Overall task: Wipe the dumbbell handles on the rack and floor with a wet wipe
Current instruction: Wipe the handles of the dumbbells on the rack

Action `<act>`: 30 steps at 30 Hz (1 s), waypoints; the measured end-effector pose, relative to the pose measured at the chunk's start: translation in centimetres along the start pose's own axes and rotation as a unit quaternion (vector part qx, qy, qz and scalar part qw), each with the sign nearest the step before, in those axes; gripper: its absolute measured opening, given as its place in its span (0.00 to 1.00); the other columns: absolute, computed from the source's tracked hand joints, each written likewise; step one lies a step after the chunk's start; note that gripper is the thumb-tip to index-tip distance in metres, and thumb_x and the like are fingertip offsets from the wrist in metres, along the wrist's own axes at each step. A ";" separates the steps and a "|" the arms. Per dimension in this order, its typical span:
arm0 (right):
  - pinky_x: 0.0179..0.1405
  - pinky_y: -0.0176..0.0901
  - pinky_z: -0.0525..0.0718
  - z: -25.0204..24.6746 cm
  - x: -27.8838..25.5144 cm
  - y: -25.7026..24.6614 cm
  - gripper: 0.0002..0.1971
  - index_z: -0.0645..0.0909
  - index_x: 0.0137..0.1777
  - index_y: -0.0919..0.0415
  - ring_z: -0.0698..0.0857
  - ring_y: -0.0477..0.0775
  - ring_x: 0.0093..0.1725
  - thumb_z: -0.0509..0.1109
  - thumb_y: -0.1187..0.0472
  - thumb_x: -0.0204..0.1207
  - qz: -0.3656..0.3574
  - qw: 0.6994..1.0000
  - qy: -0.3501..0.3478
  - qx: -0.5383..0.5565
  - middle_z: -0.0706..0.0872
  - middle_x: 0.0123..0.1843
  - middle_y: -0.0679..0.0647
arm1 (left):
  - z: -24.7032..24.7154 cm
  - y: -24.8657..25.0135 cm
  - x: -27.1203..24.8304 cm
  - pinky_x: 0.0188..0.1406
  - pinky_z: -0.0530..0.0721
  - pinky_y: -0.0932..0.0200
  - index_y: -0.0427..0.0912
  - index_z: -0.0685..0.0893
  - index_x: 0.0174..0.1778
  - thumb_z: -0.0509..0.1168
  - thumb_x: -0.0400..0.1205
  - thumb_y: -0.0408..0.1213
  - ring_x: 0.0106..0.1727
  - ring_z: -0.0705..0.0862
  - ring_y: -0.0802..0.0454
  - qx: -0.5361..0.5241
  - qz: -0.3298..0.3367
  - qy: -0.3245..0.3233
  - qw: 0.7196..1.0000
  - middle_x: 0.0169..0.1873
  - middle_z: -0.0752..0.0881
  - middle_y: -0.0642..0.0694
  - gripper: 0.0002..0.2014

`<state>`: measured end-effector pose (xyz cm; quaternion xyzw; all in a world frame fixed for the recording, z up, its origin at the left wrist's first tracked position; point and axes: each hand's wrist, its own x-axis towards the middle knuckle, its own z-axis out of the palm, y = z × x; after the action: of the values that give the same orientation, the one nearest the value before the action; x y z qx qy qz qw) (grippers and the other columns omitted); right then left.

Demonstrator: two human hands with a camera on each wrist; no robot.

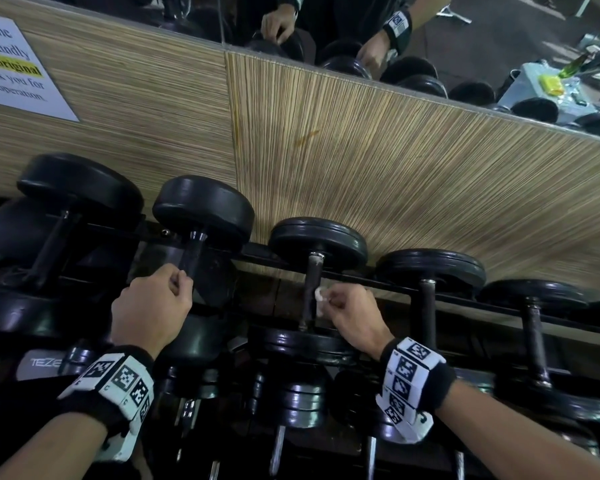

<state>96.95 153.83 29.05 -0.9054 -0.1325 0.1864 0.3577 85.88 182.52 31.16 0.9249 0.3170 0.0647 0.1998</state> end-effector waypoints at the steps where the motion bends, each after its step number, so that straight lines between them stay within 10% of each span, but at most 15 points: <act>1: 0.48 0.32 0.81 -0.3 -0.6 -0.1 0.08 0.89 0.38 0.57 0.88 0.33 0.39 0.74 0.62 0.79 0.001 0.999 -0.040 -0.002 0.91 0.33 0.42 | 0.0 0.0 0.0 0.31 0.73 0.53 0.49 0.78 0.35 0.60 0.86 0.45 0.27 0.76 0.42 0.000 0.001 0.000 1.000 0.25 0.82 0.47 0.13; 4: 0.47 0.31 0.81 -1.0 -0.9 -0.2 0.09 0.90 0.40 0.56 0.88 0.32 0.37 0.74 0.56 0.81 -0.010 0.997 -0.071 0.010 0.92 0.34 0.43 | -0.1 0.2 -0.2 0.31 0.72 0.52 0.47 0.78 0.34 0.60 0.86 0.45 0.28 0.75 0.40 0.002 0.001 0.004 1.000 0.25 0.81 0.46 0.14; 11: 0.55 0.34 0.83 0.0 2.4 -1.8 0.10 0.90 0.60 0.58 0.90 0.45 0.53 0.72 0.57 0.83 -0.035 0.991 0.121 0.034 0.93 0.52 0.49 | -0.3 0.2 -0.3 0.32 0.74 0.52 0.47 0.78 0.34 0.61 0.86 0.45 0.28 0.77 0.39 -0.009 -0.005 0.002 1.000 0.25 0.82 0.45 0.14; 17: 0.57 0.44 0.85 -0.9 0.3 -0.8 0.18 0.87 0.36 0.59 0.90 0.42 0.45 0.72 0.48 0.83 -0.043 0.997 -0.056 0.036 0.92 0.38 0.49 | -0.5 0.4 -0.2 0.33 0.72 0.52 0.46 0.81 0.37 0.59 0.86 0.46 0.28 0.75 0.43 -0.004 -0.017 -0.013 1.000 0.26 0.81 0.46 0.14; 21: 0.62 0.46 0.87 -1.3 -0.4 -1.0 0.08 0.92 0.44 0.59 0.92 0.43 0.50 0.78 0.55 0.78 -0.029 0.980 -0.188 0.050 0.94 0.46 0.48 | -0.7 0.5 -0.3 0.33 0.71 0.53 0.47 0.80 0.37 0.59 0.87 0.46 0.27 0.72 0.47 0.003 -0.023 -0.021 1.000 0.26 0.80 0.48 0.14; 26: 0.47 0.36 0.87 -2.2 1.8 -2.0 0.10 0.91 0.52 0.51 0.89 0.37 0.40 0.71 0.48 0.83 -0.065 0.997 0.045 0.009 0.91 0.37 0.42 | -0.8 0.5 -0.3 0.33 0.70 0.52 0.46 0.78 0.36 0.59 0.86 0.46 0.26 0.70 0.47 0.002 -0.024 -0.009 1.000 0.26 0.79 0.47 0.14; 30: 0.59 0.31 0.83 -1.1 3.0 -2.5 0.10 0.91 0.57 0.55 0.86 0.35 0.53 0.70 0.54 0.84 -0.071 0.996 0.055 0.020 0.91 0.54 0.39 | -0.8 0.5 -0.4 0.31 0.67 0.54 0.45 0.80 0.36 0.60 0.86 0.44 0.24 0.69 0.51 -0.006 -0.025 -0.001 1.000 0.25 0.79 0.48 0.14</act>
<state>99.86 156.08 30.77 -0.8951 -0.1733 0.1131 0.3949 85.66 182.23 32.10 0.9154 0.3397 0.0607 0.2072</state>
